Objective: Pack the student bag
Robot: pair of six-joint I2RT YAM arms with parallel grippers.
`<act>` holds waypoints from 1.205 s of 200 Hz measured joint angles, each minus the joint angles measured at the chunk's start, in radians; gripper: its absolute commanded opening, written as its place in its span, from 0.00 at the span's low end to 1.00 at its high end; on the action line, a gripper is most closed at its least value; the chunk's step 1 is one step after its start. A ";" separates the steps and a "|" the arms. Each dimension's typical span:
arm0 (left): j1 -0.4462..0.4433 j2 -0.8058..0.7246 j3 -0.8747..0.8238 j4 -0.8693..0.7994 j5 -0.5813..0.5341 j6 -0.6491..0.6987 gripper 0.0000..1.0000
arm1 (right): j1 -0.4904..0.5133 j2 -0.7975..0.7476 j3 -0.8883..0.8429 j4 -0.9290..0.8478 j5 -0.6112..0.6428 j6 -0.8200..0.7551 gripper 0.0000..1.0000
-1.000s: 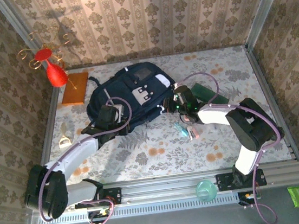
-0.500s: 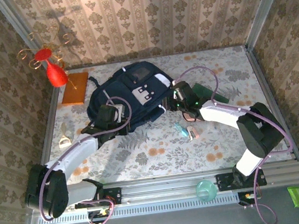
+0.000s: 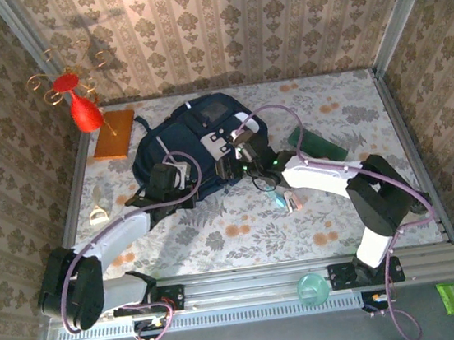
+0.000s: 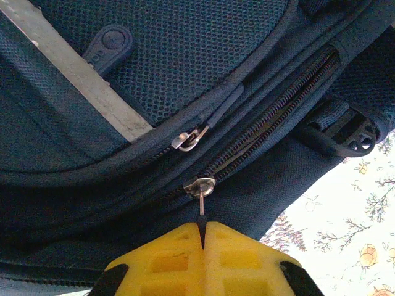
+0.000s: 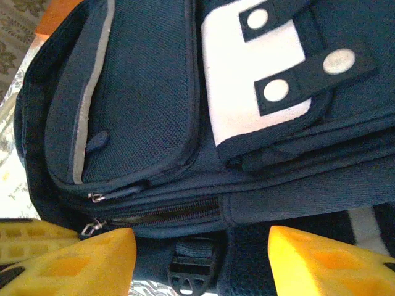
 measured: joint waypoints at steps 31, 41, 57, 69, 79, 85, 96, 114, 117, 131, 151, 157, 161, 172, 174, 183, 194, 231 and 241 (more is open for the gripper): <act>-0.020 -0.019 -0.003 0.014 -0.009 0.000 0.00 | -0.009 0.049 0.001 0.001 0.000 0.092 0.70; -0.027 -0.023 -0.005 0.017 -0.011 0.000 0.00 | -0.014 0.066 0.001 0.002 0.000 0.126 0.71; -0.036 -0.029 -0.011 0.019 -0.011 0.000 0.00 | -0.022 0.091 0.001 0.004 0.000 0.165 0.70; -0.042 -0.033 -0.016 0.019 -0.015 -0.001 0.00 | -0.027 0.106 0.001 0.011 0.000 0.196 0.69; -0.047 -0.037 -0.017 0.019 -0.018 -0.002 0.00 | -0.033 0.118 0.001 0.026 0.000 0.219 0.66; -0.049 -0.040 -0.018 0.019 -0.019 -0.003 0.00 | -0.035 0.125 0.001 0.036 0.000 0.234 0.63; -0.051 -0.042 -0.018 0.019 -0.025 -0.004 0.00 | -0.042 0.137 0.001 0.064 -0.008 0.262 0.58; -0.053 -0.043 -0.022 0.020 -0.030 -0.004 0.00 | -0.056 0.151 0.000 0.111 -0.028 0.303 0.45; -0.053 -0.043 -0.022 0.021 -0.031 -0.004 0.00 | -0.060 0.154 0.000 0.117 -0.030 0.316 0.42; -0.054 -0.043 -0.024 0.021 -0.035 -0.004 0.00 | -0.072 0.159 -0.003 0.139 -0.045 0.341 0.24; -0.055 -0.044 -0.025 0.019 -0.048 0.001 0.00 | -0.086 0.161 -0.013 0.168 -0.067 0.361 0.11; -0.056 -0.044 -0.025 0.018 -0.053 0.004 0.00 | -0.089 0.161 -0.016 0.177 -0.074 0.365 0.08; -0.058 -0.046 -0.025 0.015 -0.060 0.005 0.00 | -0.092 0.161 -0.019 0.183 -0.080 0.362 0.07; -0.059 -0.053 -0.025 0.005 -0.072 0.012 0.00 | -0.097 0.161 -0.030 0.198 -0.092 0.365 0.03; -0.059 -0.055 -0.025 0.002 -0.075 0.013 0.00 | -0.098 0.160 -0.032 0.201 -0.095 0.362 0.02; -0.059 -0.064 -0.024 -0.013 -0.085 0.020 0.00 | -0.104 0.157 -0.042 0.213 -0.106 0.360 0.00; -0.059 -0.071 -0.021 -0.034 -0.096 0.031 0.00 | -0.113 0.151 -0.048 0.215 -0.119 0.352 0.00; -0.056 -0.077 0.006 -0.103 -0.122 0.056 0.00 | -0.157 0.124 -0.050 0.181 -0.177 0.286 0.00; -0.049 -0.079 0.010 -0.113 -0.124 0.057 0.00 | -0.173 0.123 -0.042 0.158 -0.198 0.261 0.00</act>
